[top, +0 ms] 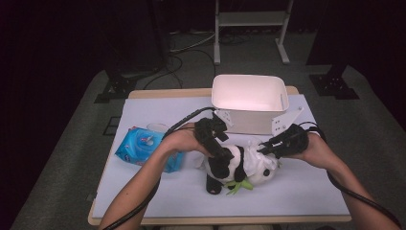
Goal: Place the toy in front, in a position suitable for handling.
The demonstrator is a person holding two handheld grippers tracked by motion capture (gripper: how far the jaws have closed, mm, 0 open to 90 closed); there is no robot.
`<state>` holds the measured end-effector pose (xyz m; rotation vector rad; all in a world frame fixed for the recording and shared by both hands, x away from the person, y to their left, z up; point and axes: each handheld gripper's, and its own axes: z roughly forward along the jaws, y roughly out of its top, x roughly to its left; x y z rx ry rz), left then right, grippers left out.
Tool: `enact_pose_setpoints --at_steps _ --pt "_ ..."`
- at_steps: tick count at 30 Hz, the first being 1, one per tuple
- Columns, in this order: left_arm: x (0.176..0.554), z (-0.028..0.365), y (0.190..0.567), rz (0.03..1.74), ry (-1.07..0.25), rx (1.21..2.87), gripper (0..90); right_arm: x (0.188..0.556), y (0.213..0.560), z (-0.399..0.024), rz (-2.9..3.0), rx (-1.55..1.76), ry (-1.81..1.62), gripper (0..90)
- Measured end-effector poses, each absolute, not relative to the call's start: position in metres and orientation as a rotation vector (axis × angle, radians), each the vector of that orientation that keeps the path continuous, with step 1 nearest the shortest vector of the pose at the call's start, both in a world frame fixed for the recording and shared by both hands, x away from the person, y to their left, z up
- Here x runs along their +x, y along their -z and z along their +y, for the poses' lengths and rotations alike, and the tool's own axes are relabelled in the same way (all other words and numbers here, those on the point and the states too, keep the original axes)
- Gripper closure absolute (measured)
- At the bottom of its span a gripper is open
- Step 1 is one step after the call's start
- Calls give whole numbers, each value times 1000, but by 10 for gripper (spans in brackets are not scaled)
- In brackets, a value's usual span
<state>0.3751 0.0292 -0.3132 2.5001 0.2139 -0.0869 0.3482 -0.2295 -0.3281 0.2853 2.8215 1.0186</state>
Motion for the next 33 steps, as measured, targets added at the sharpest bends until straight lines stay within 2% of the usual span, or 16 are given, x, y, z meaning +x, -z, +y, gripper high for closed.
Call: enact_pose_setpoints --at_steps 13,19,24,33 --pt "363 69 319 291 152 2428 202 338 330 -231 2799 292 -1021 807" --pt "359 66 336 288 196 2363 217 332 329 -233 2804 291 -1005 806" --pt "359 64 347 281 224 2324 263 326 327 -234 2779 289 -992 806" --pt "356 56 347 237 192 2328 275 324 322 -215 2757 223 -981 806"
